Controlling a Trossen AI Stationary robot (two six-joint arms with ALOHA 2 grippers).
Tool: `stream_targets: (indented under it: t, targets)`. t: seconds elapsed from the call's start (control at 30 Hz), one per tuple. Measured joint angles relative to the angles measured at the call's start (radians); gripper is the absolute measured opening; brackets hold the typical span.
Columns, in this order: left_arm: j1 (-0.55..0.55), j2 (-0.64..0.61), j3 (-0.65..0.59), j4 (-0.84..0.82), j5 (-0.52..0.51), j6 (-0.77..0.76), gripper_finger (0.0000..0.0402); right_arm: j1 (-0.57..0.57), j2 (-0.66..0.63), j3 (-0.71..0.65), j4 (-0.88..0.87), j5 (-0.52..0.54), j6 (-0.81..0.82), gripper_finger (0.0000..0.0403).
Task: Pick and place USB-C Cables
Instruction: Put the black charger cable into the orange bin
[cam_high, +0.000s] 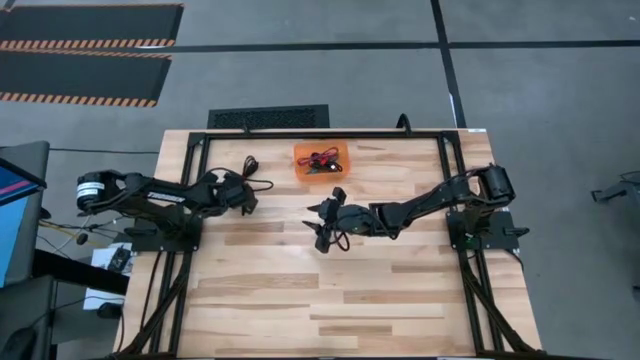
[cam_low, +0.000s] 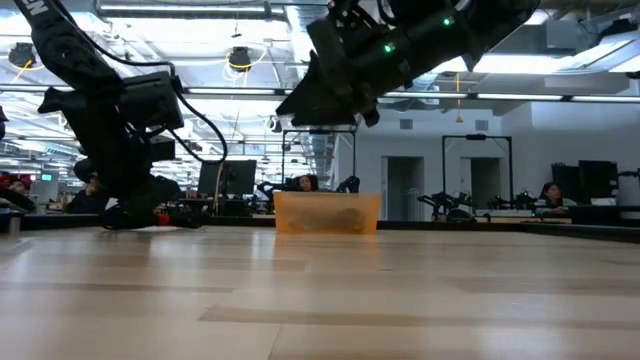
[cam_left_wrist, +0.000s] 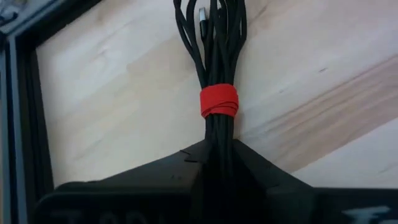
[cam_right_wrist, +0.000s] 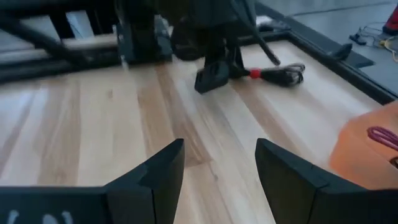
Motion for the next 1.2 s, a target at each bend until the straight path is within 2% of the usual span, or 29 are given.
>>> stream_targets:
  t: [0.2,0.3,0.47,0.53,0.63,0.9,1.2]
  targets:
    - [-0.062,-0.122,0.000,0.016,-0.029,0.031,0.0018,0.025,0.112,0.001,0.272,-0.026,0.016,0.0220]
    - [-0.119,-0.218,0.000,0.056,0.001,0.086,0.0013,0.026,0.136,0.000,0.294,-0.053,0.016,0.0220]
    - [-0.233,-0.381,0.000,0.171,0.110,0.224,0.0020,0.014,0.132,0.000,0.301,-0.095,0.035,0.0220]
    - [-0.281,-0.429,0.000,0.238,0.156,0.281,0.0021,0.014,0.128,0.000,0.329,-0.097,0.036,0.0220]
    - [-0.356,-0.475,0.000,0.328,0.171,0.354,0.0019,0.013,0.125,0.001,0.355,-0.098,0.069,0.0220]
    - [-0.500,-0.456,0.000,0.548,0.169,0.466,0.0018,-0.014,0.125,0.000,0.404,-0.121,0.080,0.0221]
    - [-0.521,-0.398,-0.001,0.668,0.225,0.515,0.0018,-0.032,0.125,0.000,0.456,-0.153,0.031,0.0221]
